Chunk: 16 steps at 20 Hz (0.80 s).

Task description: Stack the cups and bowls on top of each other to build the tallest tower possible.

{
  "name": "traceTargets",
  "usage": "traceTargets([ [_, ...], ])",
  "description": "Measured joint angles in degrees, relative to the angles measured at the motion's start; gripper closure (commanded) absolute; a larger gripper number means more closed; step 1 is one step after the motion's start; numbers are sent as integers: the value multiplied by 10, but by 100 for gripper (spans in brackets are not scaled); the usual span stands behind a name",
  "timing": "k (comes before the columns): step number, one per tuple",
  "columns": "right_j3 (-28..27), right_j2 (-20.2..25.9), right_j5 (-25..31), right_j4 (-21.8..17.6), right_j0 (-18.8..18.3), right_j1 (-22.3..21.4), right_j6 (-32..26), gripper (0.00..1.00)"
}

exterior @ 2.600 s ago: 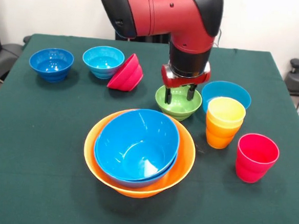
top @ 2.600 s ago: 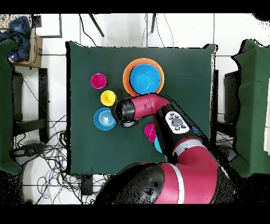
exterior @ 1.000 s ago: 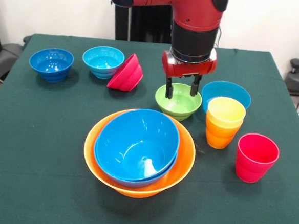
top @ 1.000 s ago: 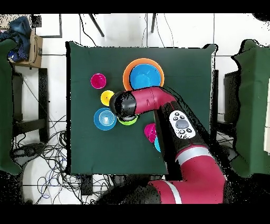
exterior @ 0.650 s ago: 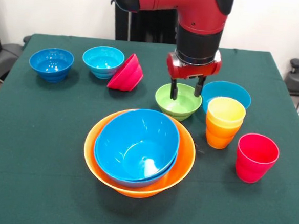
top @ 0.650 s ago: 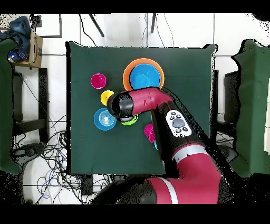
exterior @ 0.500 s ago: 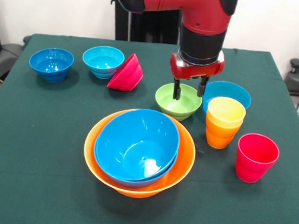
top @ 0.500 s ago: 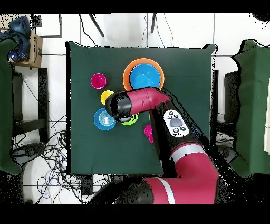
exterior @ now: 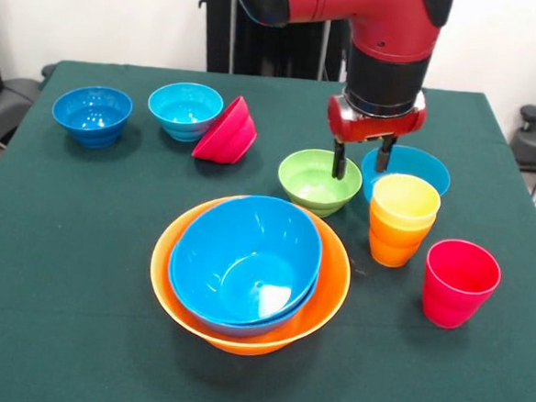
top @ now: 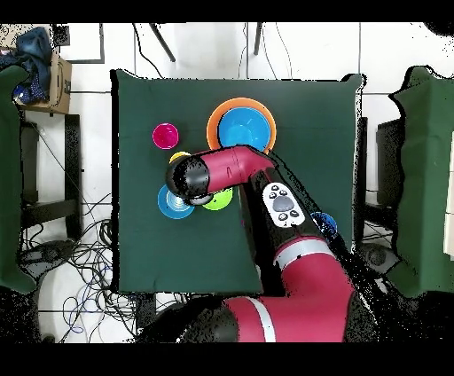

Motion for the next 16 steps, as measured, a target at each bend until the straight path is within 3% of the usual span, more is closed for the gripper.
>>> traceTargets([
  [8,-1,0,0,0,7,5,0,0],
  [16,-10,-8,0,0,18,39,0,0],
])
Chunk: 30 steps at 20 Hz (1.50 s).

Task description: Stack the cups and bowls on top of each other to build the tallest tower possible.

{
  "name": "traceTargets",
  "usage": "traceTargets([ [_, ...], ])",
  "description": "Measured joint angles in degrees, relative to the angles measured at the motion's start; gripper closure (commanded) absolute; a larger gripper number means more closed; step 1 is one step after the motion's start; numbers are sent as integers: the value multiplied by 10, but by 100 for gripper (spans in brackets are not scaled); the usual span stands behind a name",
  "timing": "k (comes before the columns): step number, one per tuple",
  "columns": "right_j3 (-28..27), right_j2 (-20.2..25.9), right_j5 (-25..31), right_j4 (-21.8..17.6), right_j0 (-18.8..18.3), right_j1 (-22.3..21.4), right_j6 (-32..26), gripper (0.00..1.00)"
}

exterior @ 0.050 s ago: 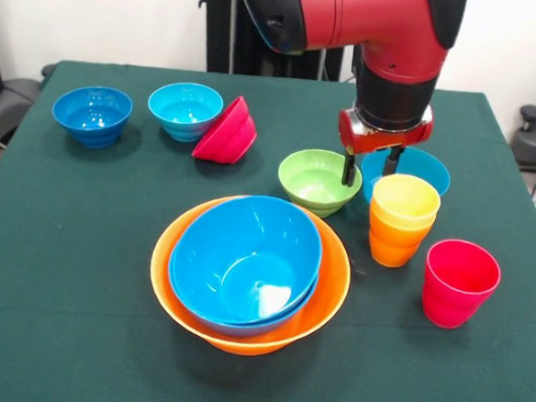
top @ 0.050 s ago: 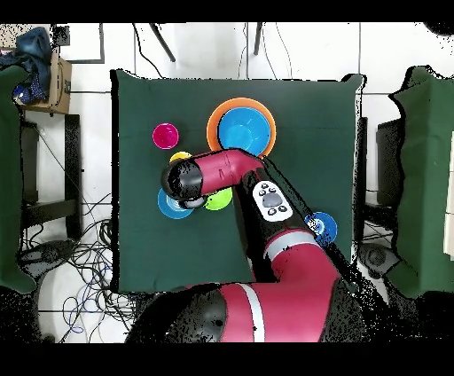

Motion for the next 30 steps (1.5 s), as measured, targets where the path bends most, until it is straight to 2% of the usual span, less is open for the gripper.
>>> traceTargets([
  [21,-2,-30,-9,1,18,48,0,0],
  [22,-3,-31,-11,1,19,48,0,100],
  [30,-3,-30,-14,5,18,44,0,100],
])
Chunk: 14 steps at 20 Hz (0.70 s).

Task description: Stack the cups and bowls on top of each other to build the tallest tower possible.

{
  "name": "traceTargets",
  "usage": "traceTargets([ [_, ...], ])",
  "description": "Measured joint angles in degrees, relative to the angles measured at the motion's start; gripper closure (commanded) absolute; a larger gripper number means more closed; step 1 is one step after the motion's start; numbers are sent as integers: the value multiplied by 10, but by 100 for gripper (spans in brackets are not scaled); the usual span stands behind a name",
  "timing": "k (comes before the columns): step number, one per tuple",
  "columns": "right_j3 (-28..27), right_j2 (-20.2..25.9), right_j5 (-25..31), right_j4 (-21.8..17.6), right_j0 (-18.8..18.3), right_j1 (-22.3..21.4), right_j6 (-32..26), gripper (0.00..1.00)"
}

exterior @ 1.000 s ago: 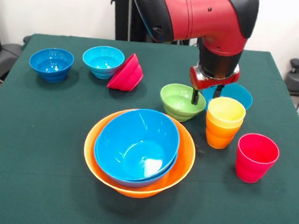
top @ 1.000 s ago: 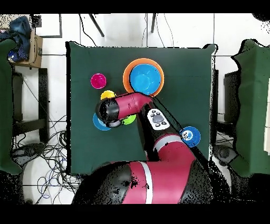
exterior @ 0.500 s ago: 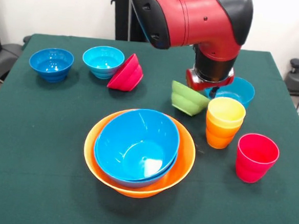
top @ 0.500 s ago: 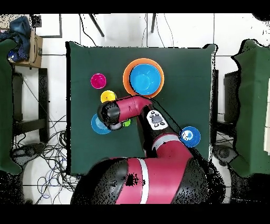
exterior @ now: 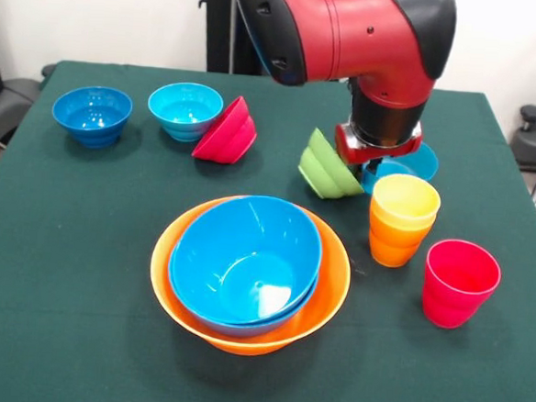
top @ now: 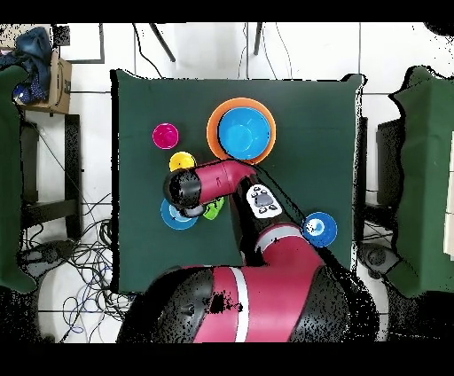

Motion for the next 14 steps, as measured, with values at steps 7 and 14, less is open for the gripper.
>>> traceTargets([
  [7,0,0,0,0,-17,0,0,100],
  [14,1,1,0,0,-27,-6,0,100],
])
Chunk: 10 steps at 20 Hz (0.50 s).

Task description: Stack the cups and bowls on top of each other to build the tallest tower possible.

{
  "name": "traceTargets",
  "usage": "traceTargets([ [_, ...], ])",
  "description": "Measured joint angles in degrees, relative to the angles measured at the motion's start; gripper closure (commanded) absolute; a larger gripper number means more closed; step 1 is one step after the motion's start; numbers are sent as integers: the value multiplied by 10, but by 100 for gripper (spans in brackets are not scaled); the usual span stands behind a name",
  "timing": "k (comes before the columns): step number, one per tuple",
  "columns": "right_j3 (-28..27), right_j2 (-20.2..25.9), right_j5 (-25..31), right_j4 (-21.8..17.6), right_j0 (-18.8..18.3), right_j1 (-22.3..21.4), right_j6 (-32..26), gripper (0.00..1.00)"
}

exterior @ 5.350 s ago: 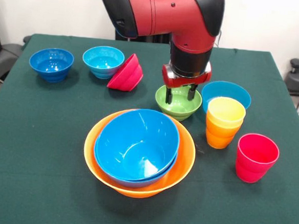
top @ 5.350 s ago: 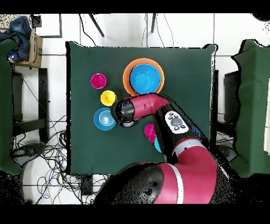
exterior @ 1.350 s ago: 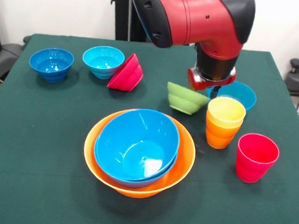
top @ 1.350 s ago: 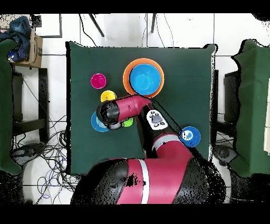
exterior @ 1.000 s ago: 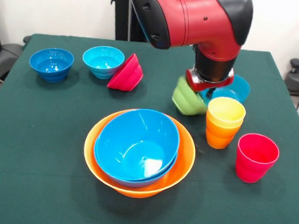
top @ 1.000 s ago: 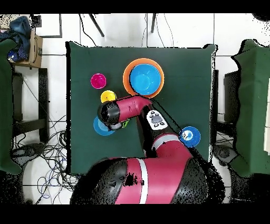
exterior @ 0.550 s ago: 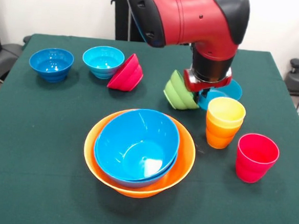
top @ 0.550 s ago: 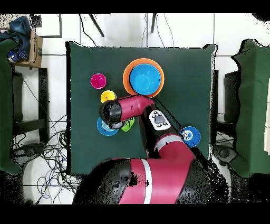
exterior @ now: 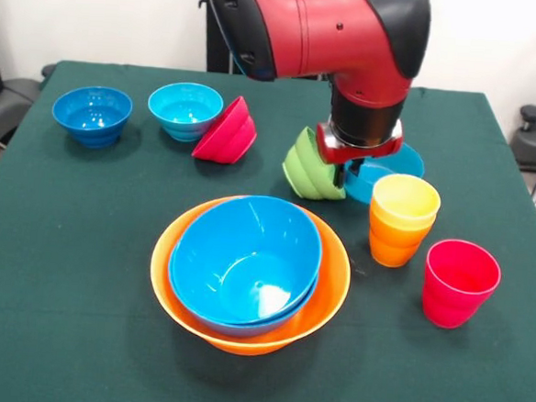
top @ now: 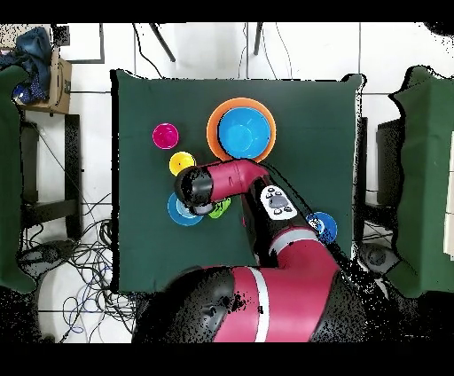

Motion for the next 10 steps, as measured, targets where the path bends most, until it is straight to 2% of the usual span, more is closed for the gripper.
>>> traceTargets([
  [4,11,11,0,4,-21,-19,0,100],
  [10,32,42,19,35,-74,-67,0,100],
])
